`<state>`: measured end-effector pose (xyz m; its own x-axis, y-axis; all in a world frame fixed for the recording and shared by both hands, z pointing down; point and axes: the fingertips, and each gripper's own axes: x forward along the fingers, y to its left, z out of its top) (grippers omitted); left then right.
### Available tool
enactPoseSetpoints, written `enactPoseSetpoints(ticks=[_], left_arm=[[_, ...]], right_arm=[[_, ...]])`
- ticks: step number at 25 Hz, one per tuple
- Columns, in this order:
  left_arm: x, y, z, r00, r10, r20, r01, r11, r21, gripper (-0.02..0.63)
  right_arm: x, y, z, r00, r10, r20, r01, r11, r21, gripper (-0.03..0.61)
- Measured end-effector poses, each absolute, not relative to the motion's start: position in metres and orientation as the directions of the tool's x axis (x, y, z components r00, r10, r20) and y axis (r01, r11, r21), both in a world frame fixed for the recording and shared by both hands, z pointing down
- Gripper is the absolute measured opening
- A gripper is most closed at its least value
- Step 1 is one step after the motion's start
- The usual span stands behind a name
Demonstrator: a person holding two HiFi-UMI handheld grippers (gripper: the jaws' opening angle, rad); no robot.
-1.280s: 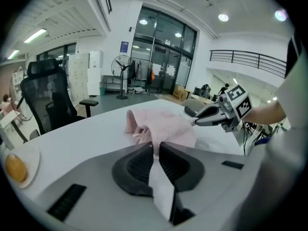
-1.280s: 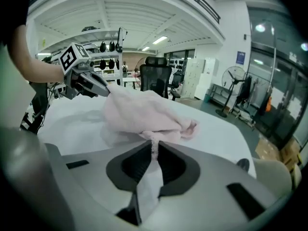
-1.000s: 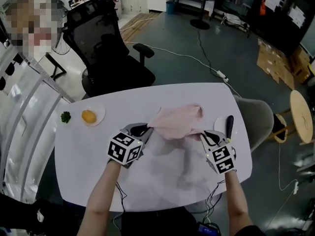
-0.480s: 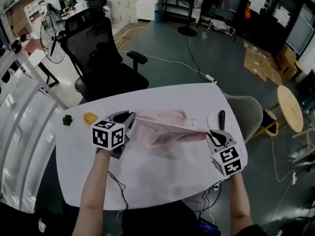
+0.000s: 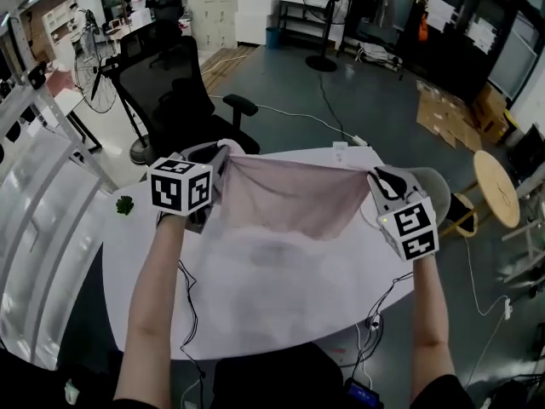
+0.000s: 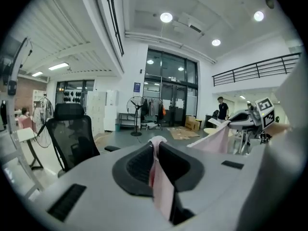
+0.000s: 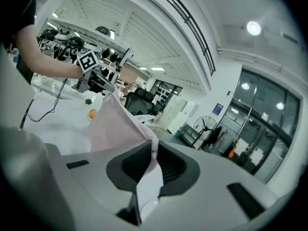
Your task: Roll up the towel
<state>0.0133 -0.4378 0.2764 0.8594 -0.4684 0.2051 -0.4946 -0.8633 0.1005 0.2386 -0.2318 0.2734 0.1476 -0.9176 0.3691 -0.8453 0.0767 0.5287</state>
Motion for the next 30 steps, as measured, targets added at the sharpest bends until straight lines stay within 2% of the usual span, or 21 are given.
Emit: enactPoseSetpoints(ticks=[5, 10, 15, 20, 27, 30], left_arm=[[0.01, -0.441, 0.244, 0.862, -0.482, 0.159, -0.495, -0.868, 0.053, 0.046], [-0.016, -0.402, 0.323, 0.859, -0.407, 0.312, -0.448, -0.891, 0.069, 0.046], [-0.063, -0.346, 0.452, 0.802, -0.325, 0.501, -0.473, -0.858, 0.2, 0.044], [-0.109, -0.308, 0.542, 0.69, -0.281, 0.668, -0.519, -0.835, 0.185, 0.043], [-0.15, -0.274, 0.599, 0.624, -0.138, 0.769, -0.495, -0.831, 0.253, 0.043], [-0.16, -0.266, 0.609, 0.614, -0.101, 0.783, -0.493, -0.823, 0.281, 0.047]], right_arm=[[0.225, -0.232, 0.233, 0.149, -0.941, 0.305, -0.806, 0.063, 0.589, 0.051], [0.193, -0.193, 0.307, 0.09, -0.893, 0.441, -0.827, 0.18, 0.533, 0.051], [0.145, -0.136, 0.441, 0.015, -0.755, 0.656, -0.87, 0.314, 0.381, 0.049], [0.076, -0.087, 0.536, -0.16, -0.591, 0.791, -0.882, 0.445, 0.154, 0.049], [-0.014, -0.043, 0.59, -0.371, -0.388, 0.844, -0.78, 0.623, -0.057, 0.048], [-0.029, -0.04, 0.6, -0.429, -0.352, 0.832, -0.772, 0.621, -0.135, 0.056]])
